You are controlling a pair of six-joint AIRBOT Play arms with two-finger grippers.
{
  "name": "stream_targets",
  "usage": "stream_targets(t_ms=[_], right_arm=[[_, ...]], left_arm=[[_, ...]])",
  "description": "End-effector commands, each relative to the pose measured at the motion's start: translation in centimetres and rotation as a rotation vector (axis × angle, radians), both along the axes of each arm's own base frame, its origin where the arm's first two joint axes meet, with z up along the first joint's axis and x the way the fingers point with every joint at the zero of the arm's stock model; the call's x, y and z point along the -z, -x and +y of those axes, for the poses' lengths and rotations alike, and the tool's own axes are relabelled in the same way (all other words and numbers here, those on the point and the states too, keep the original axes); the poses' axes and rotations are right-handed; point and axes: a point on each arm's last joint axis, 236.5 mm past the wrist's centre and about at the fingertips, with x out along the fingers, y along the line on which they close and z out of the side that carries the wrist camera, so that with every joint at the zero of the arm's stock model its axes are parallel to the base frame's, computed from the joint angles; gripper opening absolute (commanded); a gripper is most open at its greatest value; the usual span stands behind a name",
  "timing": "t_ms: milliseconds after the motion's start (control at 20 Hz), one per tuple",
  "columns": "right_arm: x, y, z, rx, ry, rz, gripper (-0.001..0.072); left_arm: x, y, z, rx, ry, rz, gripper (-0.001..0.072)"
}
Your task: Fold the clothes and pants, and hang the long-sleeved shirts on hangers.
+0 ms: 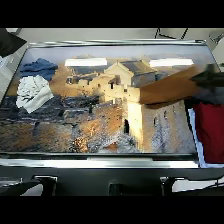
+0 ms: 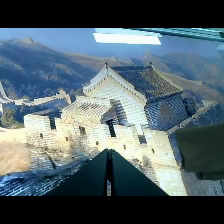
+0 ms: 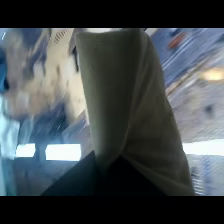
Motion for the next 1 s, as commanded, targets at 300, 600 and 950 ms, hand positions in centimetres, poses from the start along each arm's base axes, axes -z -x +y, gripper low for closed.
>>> stream_targets(t_ms=[300,600,950], right_arm=[[-9.7,6.4,-15.1,0.55,0.076,-0.083,0.0033],[-10.5,6.5,-17.6,0.693,0.079,-0.092,0.0034],[-6.6,15.0,-19.1,0.755,0.244,0.234,0.0033]], left_arm=[[0.5,0.4,-3.2,0.106,-0.053,-0.02,0.0026],[0.6,0.5,-3.8,0.123,-0.059,-0.021,0.0026],[0.6,0.5,-3.8,0.132,-0.074,-0.029,0.0027]])
